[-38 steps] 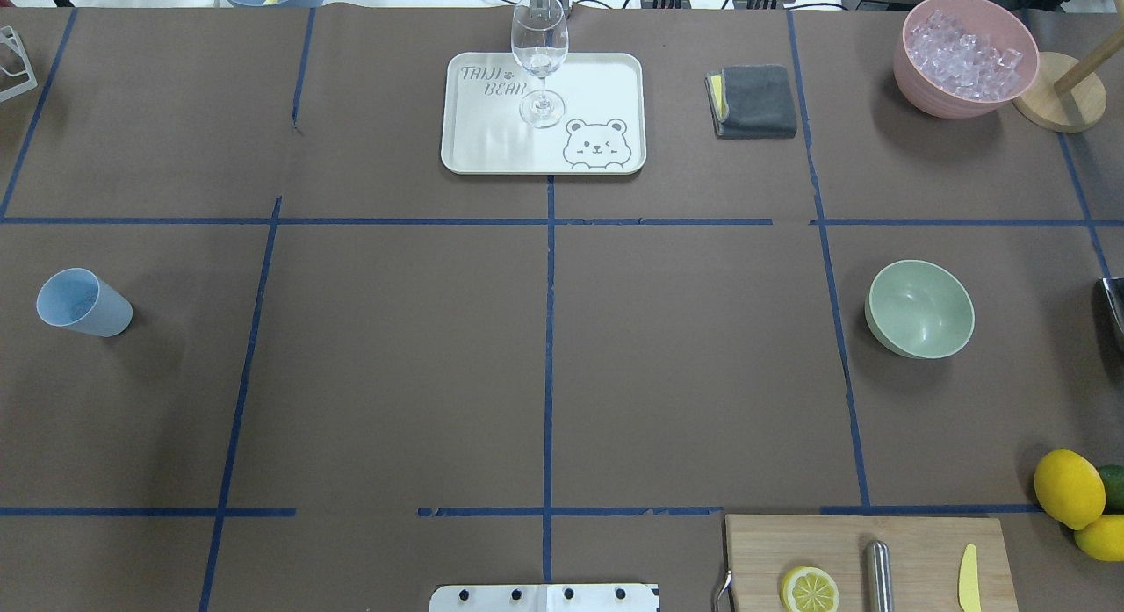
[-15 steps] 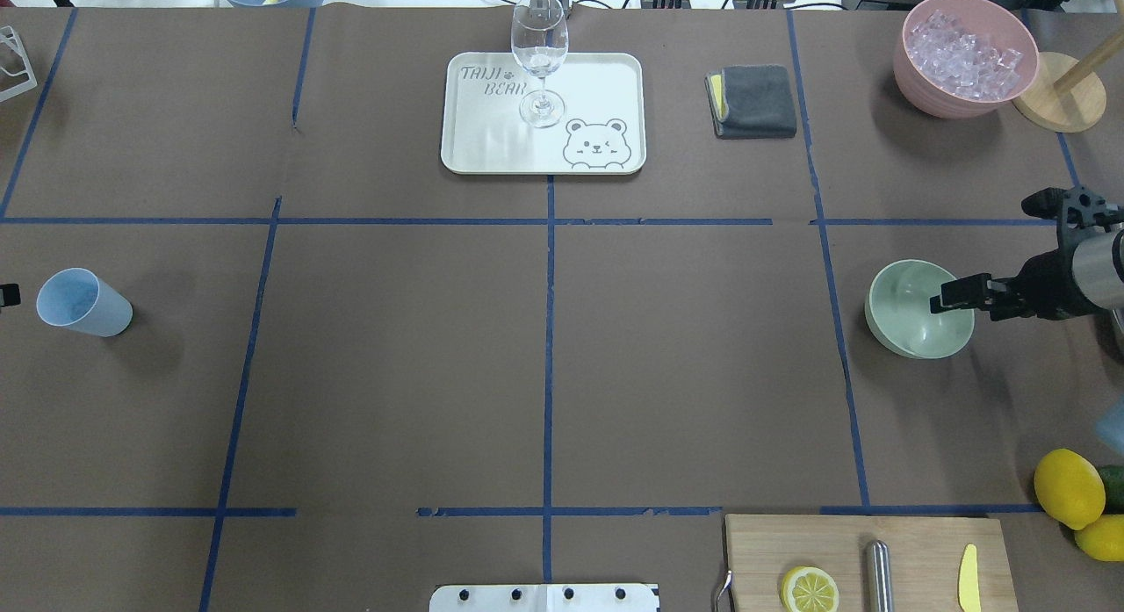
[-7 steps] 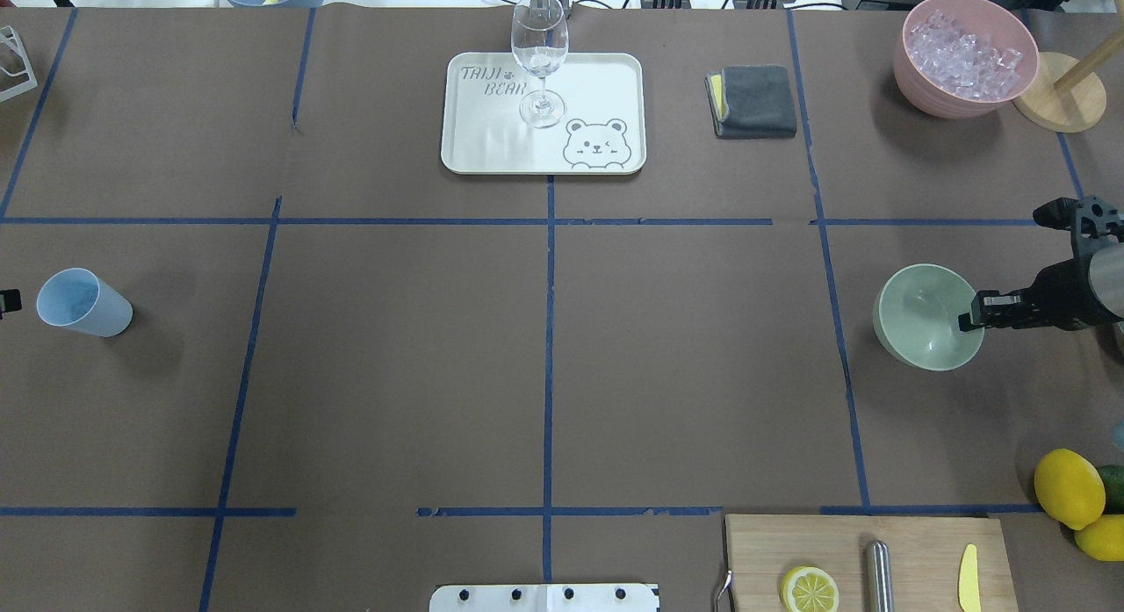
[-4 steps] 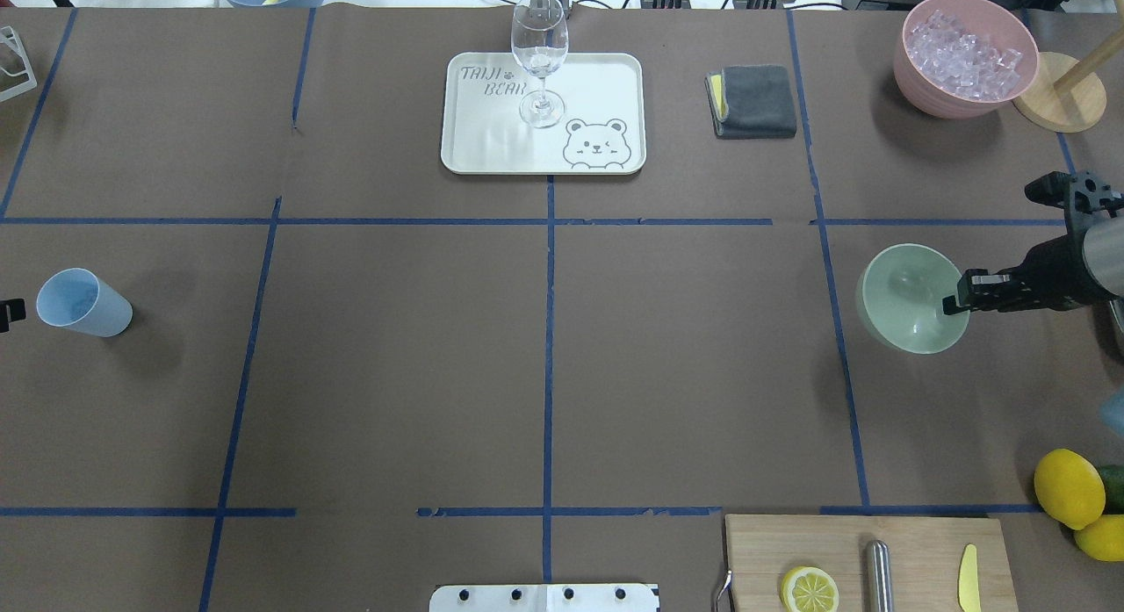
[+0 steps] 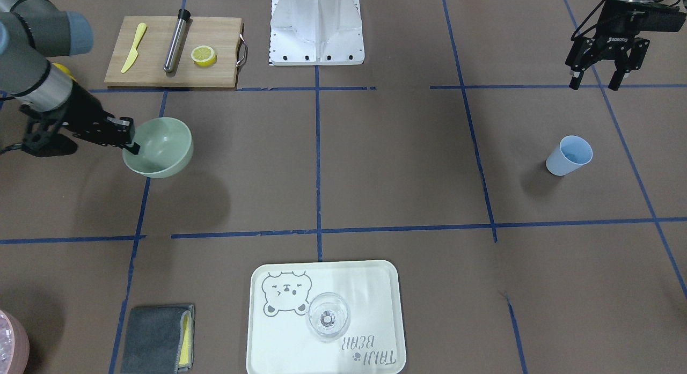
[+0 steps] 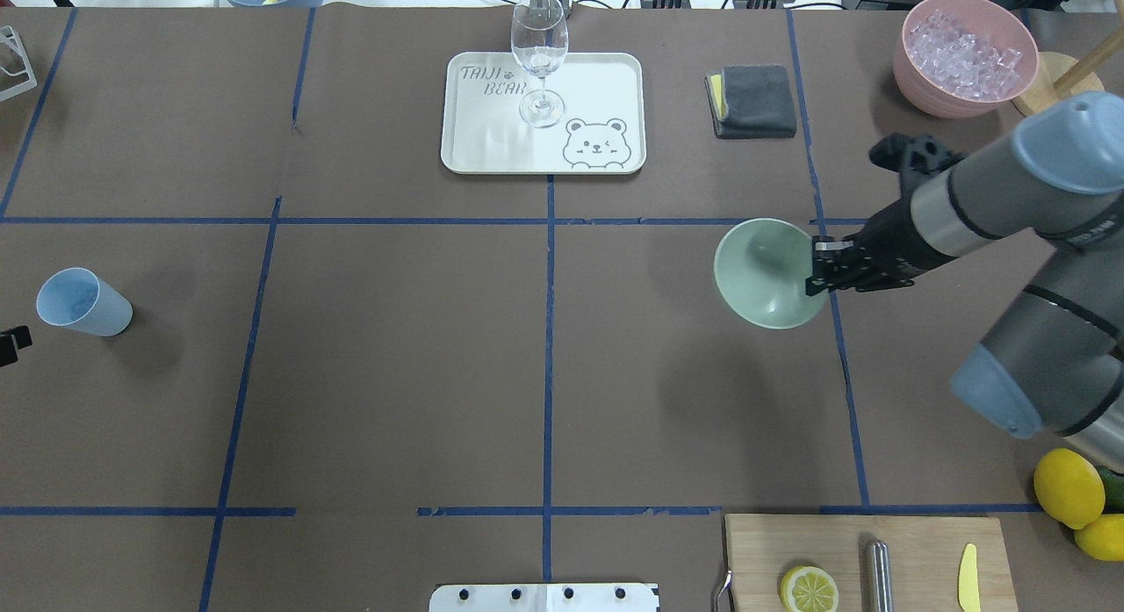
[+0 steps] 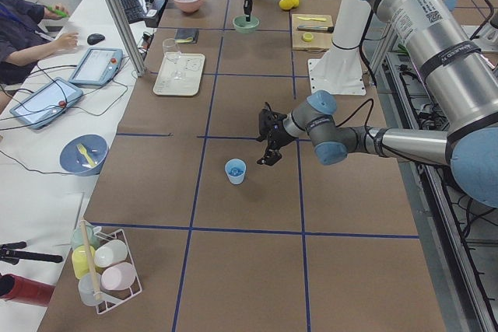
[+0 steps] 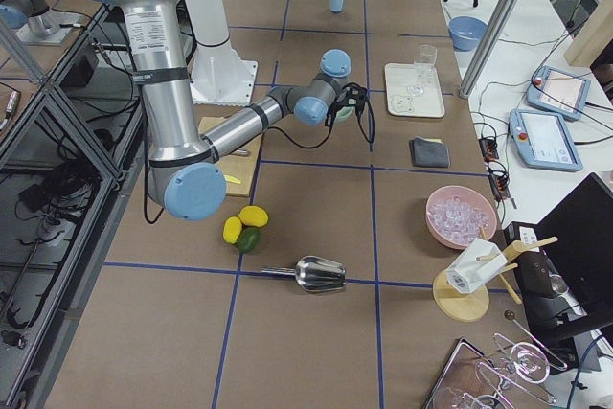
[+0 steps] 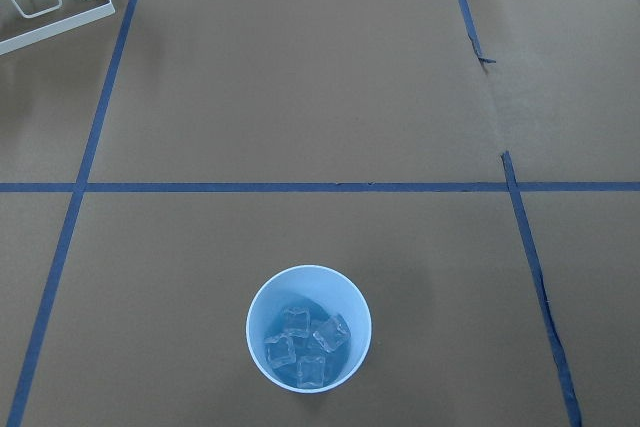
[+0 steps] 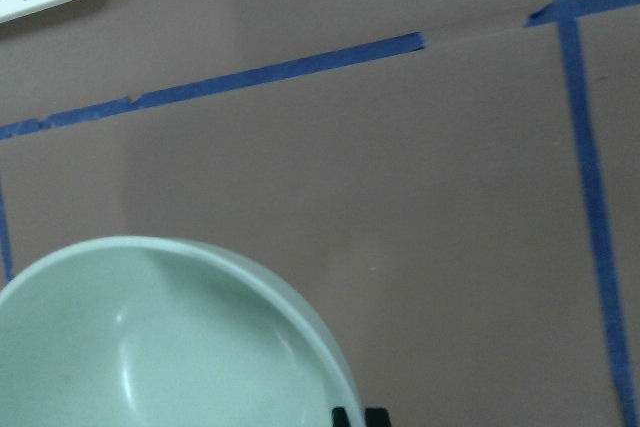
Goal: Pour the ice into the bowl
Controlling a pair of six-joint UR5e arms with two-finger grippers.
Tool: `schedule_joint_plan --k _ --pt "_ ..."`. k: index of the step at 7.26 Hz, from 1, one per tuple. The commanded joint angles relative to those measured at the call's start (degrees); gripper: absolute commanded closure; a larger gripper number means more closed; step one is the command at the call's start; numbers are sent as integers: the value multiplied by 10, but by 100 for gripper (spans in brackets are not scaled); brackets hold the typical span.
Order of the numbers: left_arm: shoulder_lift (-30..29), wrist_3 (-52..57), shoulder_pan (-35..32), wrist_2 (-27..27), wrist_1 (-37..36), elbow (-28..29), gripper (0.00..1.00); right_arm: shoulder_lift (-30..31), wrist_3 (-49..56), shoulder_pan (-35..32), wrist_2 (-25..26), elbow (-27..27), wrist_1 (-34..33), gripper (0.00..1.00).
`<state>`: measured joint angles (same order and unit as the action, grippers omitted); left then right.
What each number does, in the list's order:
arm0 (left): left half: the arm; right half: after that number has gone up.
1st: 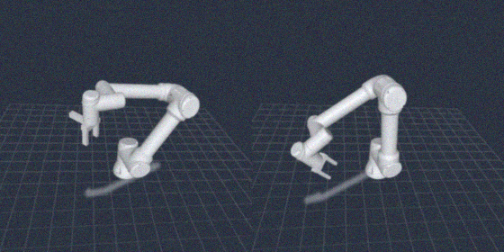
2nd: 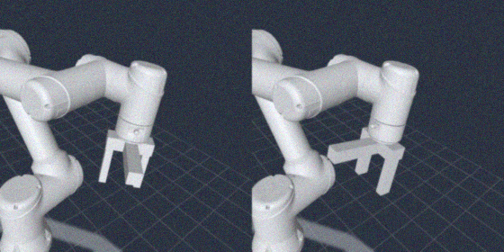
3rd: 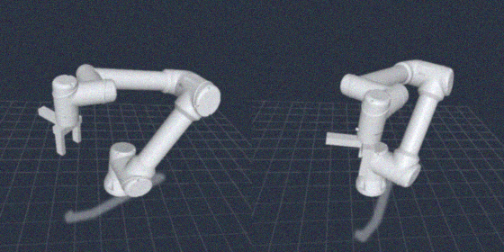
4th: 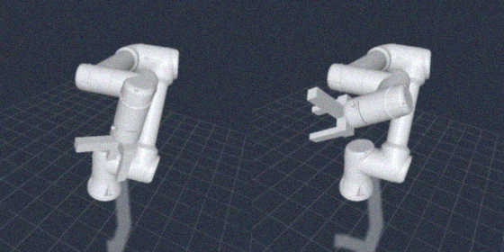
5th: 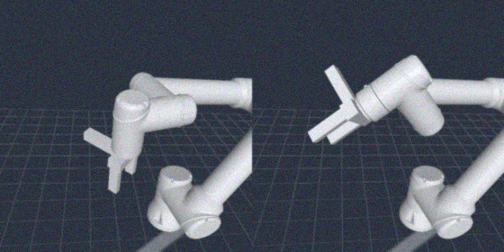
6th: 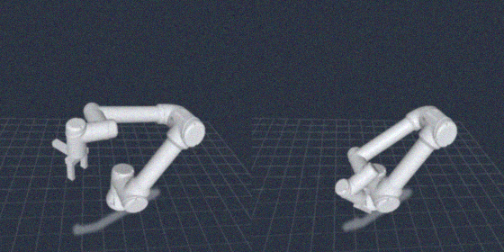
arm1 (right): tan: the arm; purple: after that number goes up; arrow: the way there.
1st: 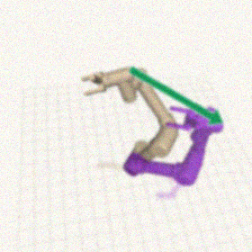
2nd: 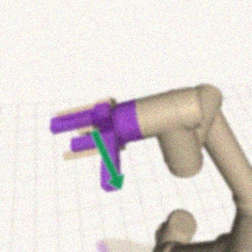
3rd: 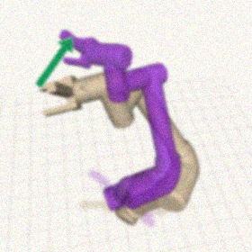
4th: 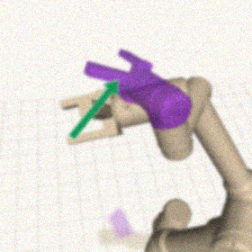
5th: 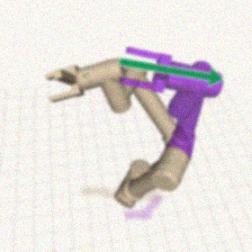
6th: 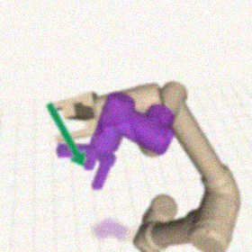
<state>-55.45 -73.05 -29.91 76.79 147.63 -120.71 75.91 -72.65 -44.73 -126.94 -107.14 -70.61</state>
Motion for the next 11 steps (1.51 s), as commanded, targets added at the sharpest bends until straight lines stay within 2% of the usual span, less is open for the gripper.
schedule_joint_plan --k 1,2,3,6,7,9,11 --pt "1 -101 109 -120 1 35 0 -120 -42 68 35 3 -117 100" --pt "1 -137 146 -159 -2 45 0 -177 -58 91 58 12 -165 100" --pt "0 -147 162 -199 -2 58 0 -209 -59 102 70 29 -182 100" --pt "-44 -148 177 -273 -3 108 0 -348 -74 121 89 203 -177 100" --pt "-57 -148 179 -285 -4 122 0 -377 -73 127 91 240 -177 100" --pt "-72 -145 179 -316 -4 130 0 -426 -78 160 126 314 -158 100" --pt "-91 -143 179 -330 -5 145 0 -430 -86 178 150 348 -126 100"
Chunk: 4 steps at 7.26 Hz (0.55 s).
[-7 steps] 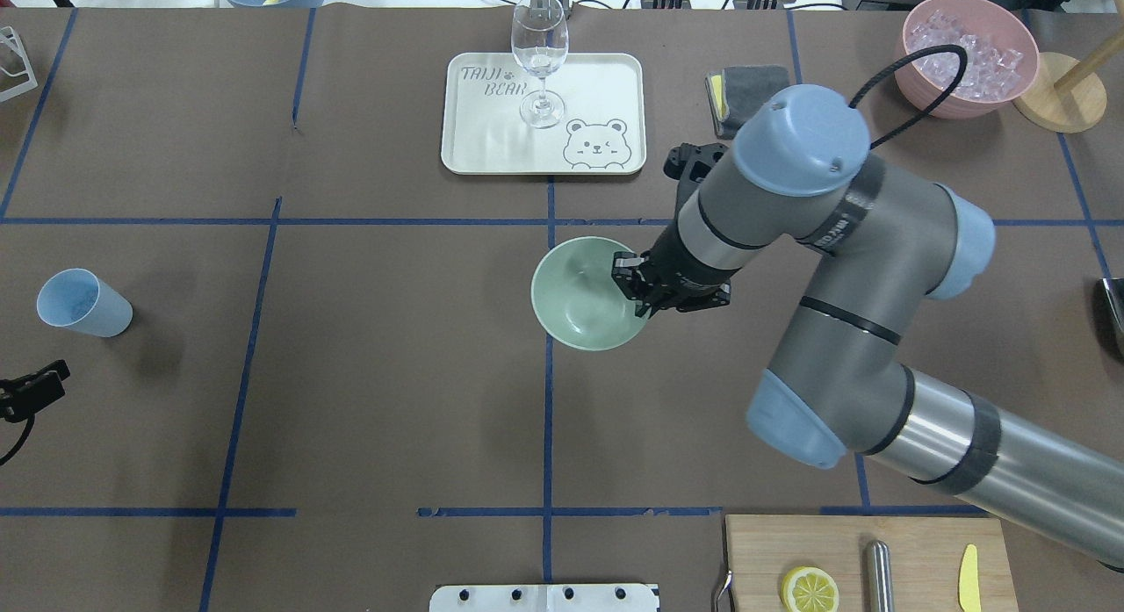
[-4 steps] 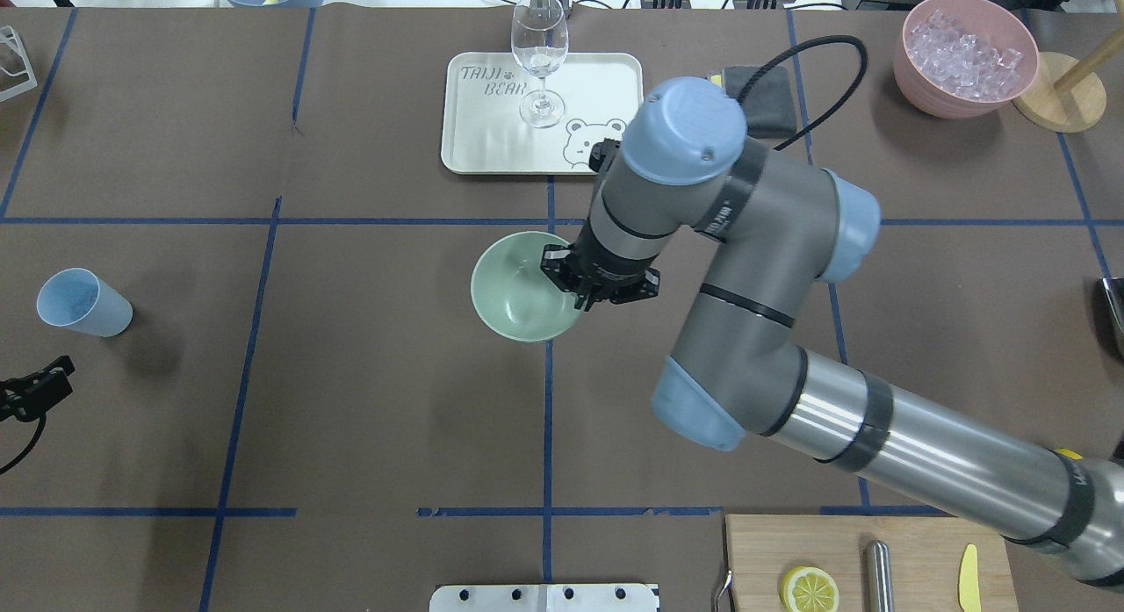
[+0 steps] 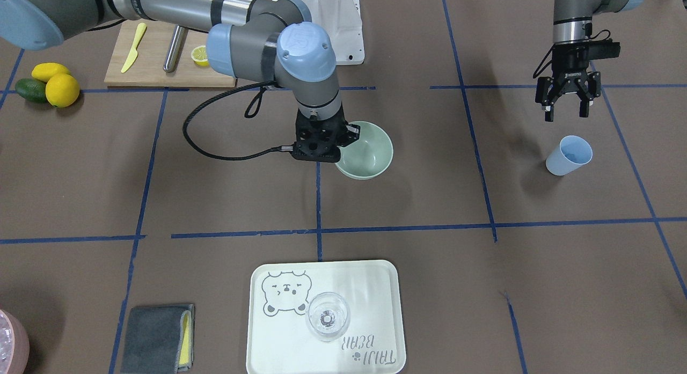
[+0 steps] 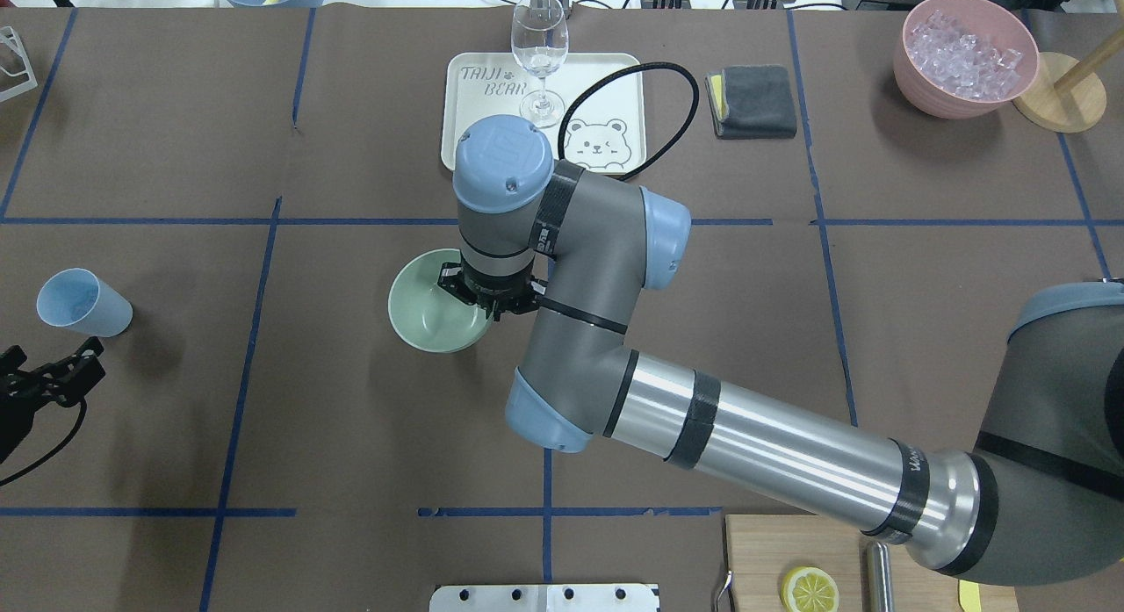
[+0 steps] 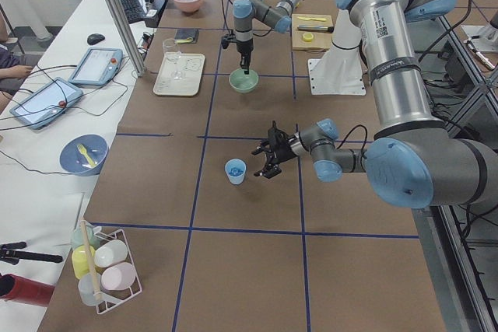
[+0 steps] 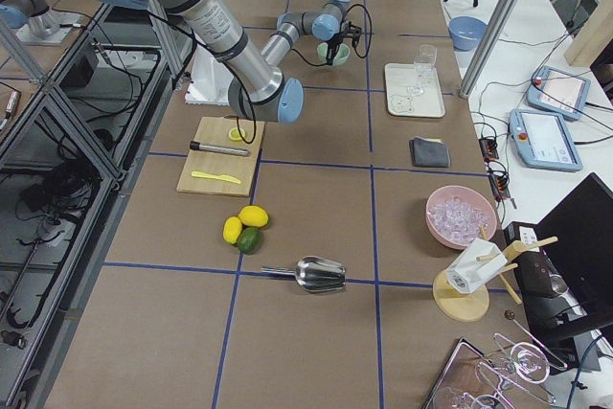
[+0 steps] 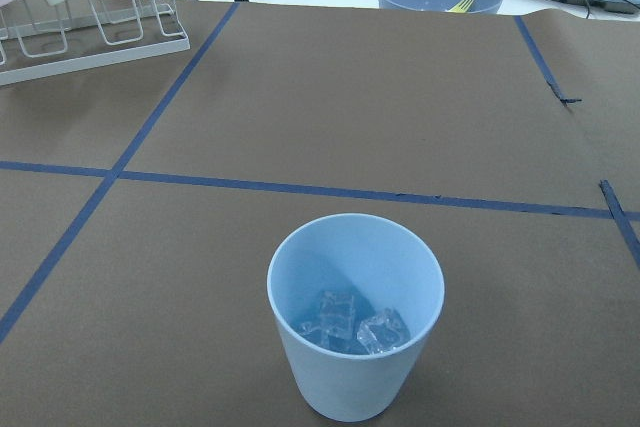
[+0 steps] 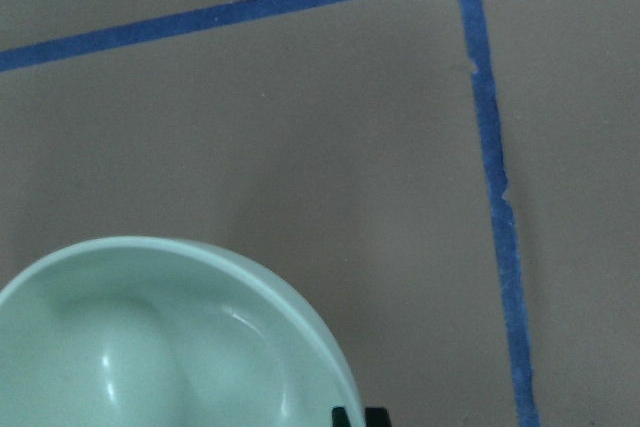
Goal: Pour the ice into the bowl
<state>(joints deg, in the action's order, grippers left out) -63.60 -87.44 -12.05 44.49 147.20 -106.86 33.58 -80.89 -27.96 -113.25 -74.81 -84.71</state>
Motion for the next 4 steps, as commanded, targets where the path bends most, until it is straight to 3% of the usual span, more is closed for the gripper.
schedule_joint_plan --k 1,2,3,4 --pt "-9 2 0 -8 0 7 1 -11 -4 19 28 28 16 100" --pt "-10 3 0 -20 0 13 1 -11 -8 22 32 28 20 82" --pt "-20 3 0 -25 -1 23 1 -10 -8 25 33 30 35 15" --pt "-29 3 0 -28 0 39 1 -11 -23 26 36 30 45 3"
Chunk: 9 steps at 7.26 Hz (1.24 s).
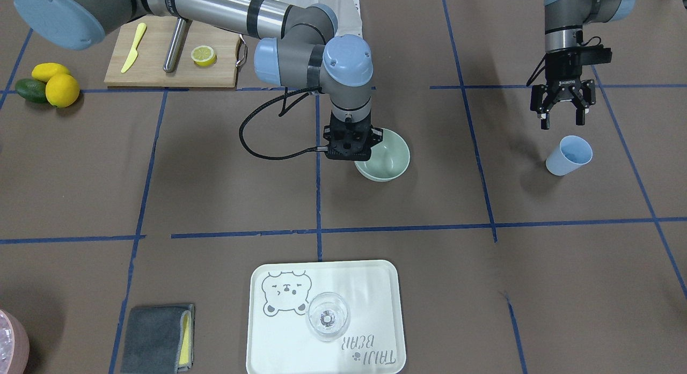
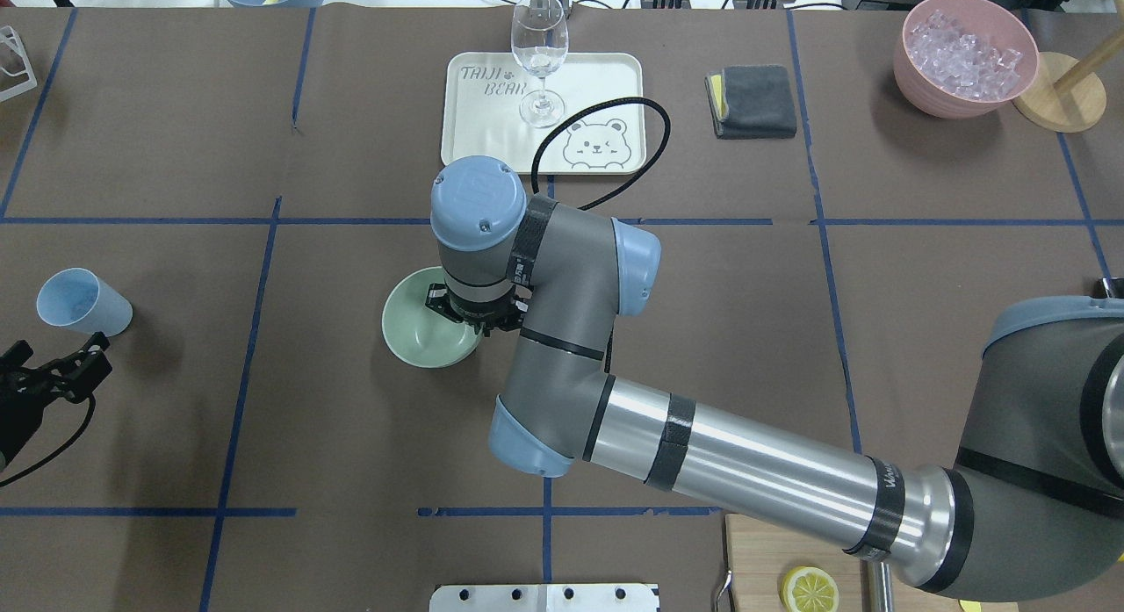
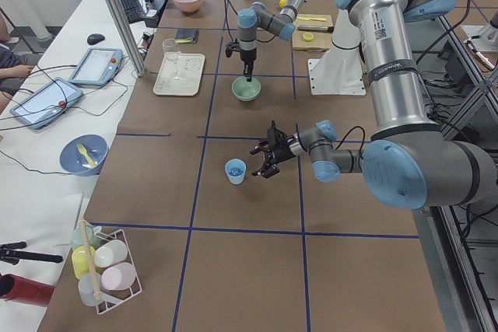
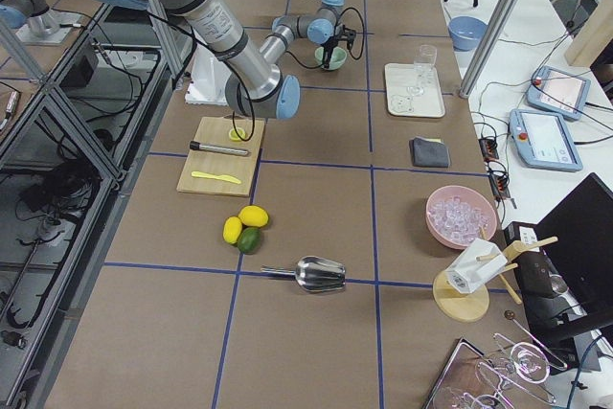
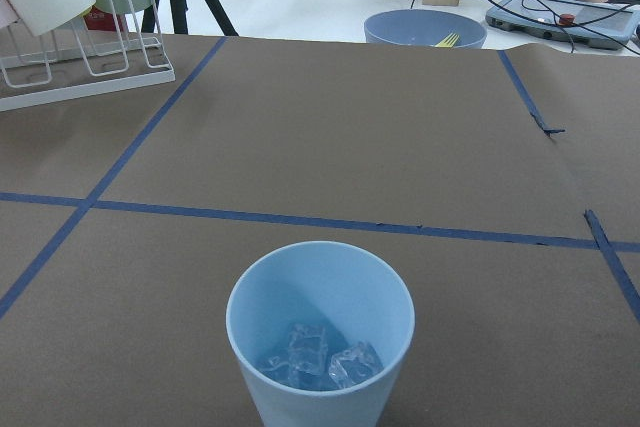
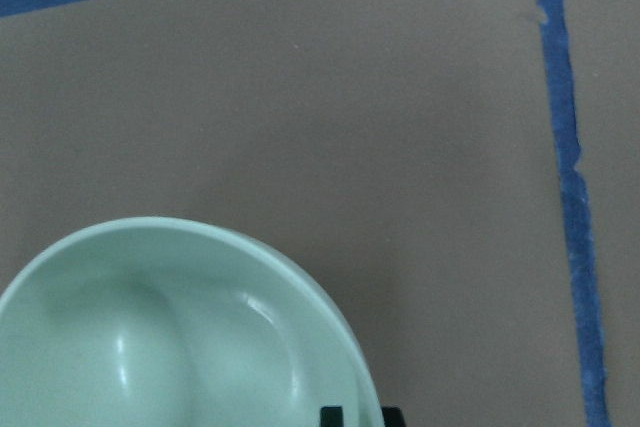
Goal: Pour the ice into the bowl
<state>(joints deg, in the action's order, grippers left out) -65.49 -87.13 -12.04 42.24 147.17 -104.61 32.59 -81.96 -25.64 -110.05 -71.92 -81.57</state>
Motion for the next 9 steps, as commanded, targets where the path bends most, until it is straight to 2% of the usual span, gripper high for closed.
schedule_joint_plan --k 1,4,7,9 --pt "-19 0 0 -7 0 28 1 -2 -21 2 4 1 13 1" --pt "-56 2 0 -18 0 83 1 -16 -26 2 -2 -4 10 0" --pt "-64 32 -8 -26 1 84 1 -14 -25 0 -3 -18 4 0" --pt "-67 32 -24 -25 2 85 1 -4 -17 -21 -6 -62 -59 0"
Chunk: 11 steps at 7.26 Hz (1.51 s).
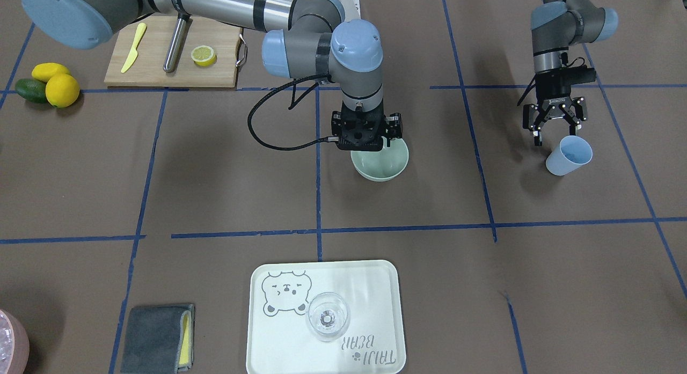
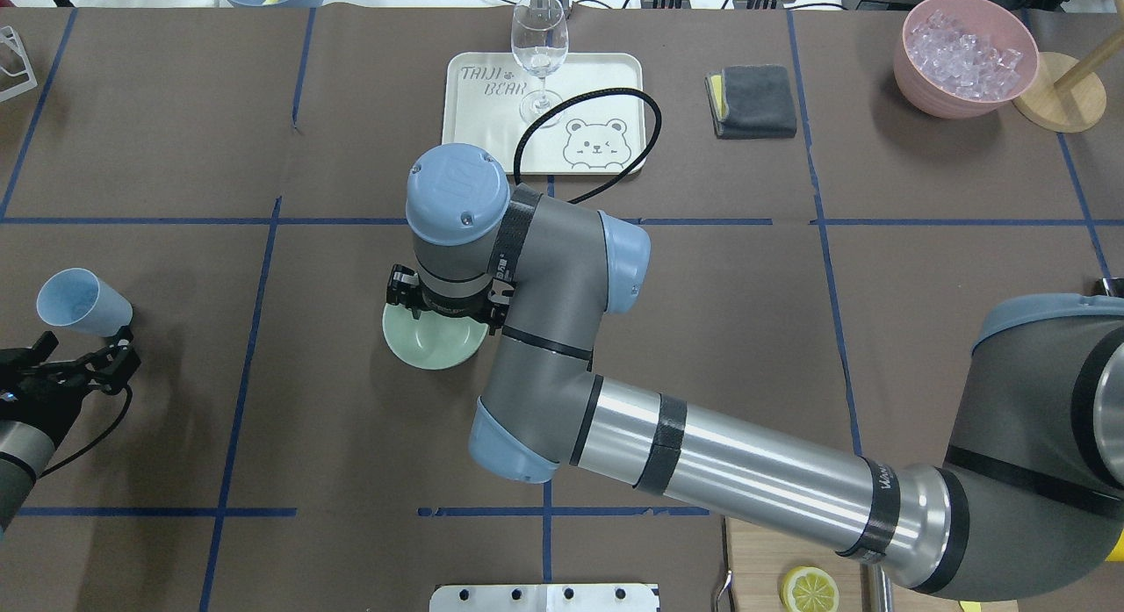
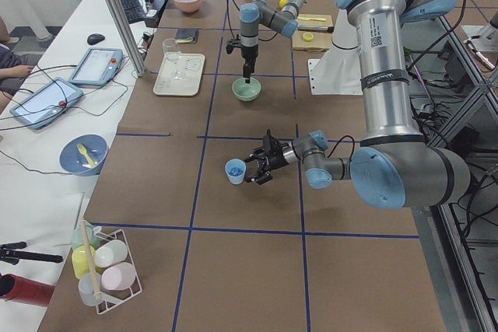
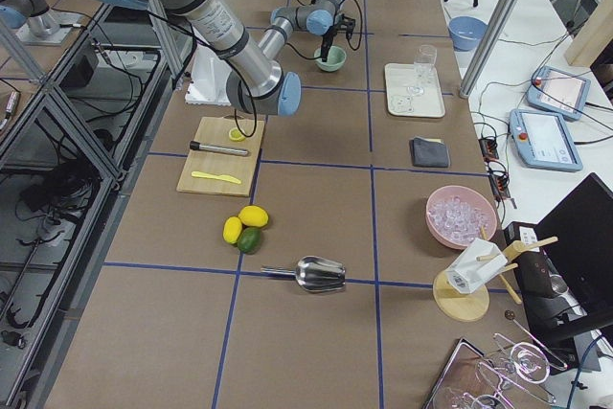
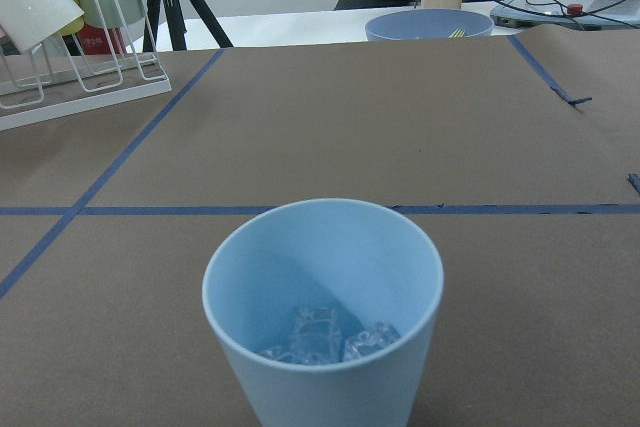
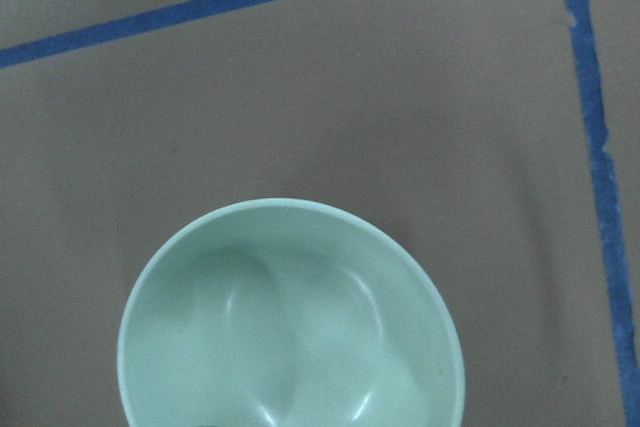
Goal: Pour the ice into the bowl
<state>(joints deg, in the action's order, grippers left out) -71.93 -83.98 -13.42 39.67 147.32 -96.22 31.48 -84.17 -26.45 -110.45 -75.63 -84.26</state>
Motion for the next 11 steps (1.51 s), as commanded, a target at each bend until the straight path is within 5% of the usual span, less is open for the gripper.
schedule_joint_plan --k 1,5,9,10,11 --pt "-7 0 -22 1 2 3 1 21 9 -28 -3 -42 -33 0" --pt "-44 4 -44 1 4 42 1 127 82 -75 -19 -143 -34 0" --pt "-50 28 -69 5 7 61 1 174 112 -89 -23 -180 -32 0" --pt "-60 29 -70 5 7 61 3 177 112 -91 -23 -185 -33 0" --pt "-70 29 -70 5 7 66 16 177 112 -93 -23 -185 -33 0"
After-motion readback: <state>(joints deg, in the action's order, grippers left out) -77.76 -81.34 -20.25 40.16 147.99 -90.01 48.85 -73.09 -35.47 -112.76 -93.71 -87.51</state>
